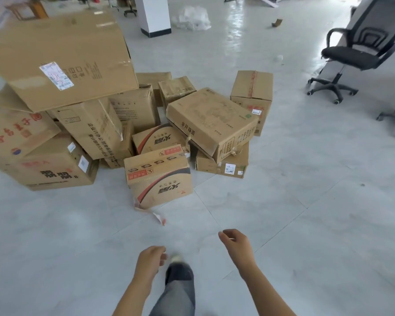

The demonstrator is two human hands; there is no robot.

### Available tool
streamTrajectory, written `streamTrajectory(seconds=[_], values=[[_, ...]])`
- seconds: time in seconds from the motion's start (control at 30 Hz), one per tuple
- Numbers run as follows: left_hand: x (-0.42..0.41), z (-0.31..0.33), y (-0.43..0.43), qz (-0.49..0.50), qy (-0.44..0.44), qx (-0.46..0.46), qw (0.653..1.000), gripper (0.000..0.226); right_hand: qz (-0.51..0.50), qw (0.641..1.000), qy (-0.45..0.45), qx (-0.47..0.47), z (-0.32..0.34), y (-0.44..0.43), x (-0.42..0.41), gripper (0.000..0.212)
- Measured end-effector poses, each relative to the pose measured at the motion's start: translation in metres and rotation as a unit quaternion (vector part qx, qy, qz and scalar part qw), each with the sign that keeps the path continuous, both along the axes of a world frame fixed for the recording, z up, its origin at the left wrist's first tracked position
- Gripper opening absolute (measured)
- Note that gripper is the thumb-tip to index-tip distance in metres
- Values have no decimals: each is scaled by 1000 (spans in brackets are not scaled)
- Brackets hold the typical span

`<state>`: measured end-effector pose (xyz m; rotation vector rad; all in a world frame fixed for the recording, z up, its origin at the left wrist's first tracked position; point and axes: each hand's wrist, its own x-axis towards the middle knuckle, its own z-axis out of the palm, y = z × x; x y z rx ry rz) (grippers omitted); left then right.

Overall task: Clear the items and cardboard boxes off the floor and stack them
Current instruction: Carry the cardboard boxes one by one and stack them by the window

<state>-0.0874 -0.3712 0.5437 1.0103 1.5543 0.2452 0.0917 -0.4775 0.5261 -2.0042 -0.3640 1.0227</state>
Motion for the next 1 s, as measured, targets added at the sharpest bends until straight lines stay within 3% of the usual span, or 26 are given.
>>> streamTrajectory(seconds=[0.2,0.37,0.47,0.73,0.8,1.0], values=[[63,-19,123,-5,5,-17,1000,13,-14,999,-20,-39,-9,92,61,29],[125,-1,240,-33,-56,61,996,13,-37,997,-41,-55,0,179,107,29],[159,-2,296,-39,-67,59,995,17,-37,996,-66,-54,7,215,132,26],[224,-52,322,-61,-15,-81,995,11,-79,986,-60,-135,-21,250,207,8],[239,-60,334,-43,9,-106,993,10,-67,986,-67,-135,-25,273,239,16],[302,-63,399,46,12,-64,997,16,28,988,-95,-120,-25,367,351,29]])
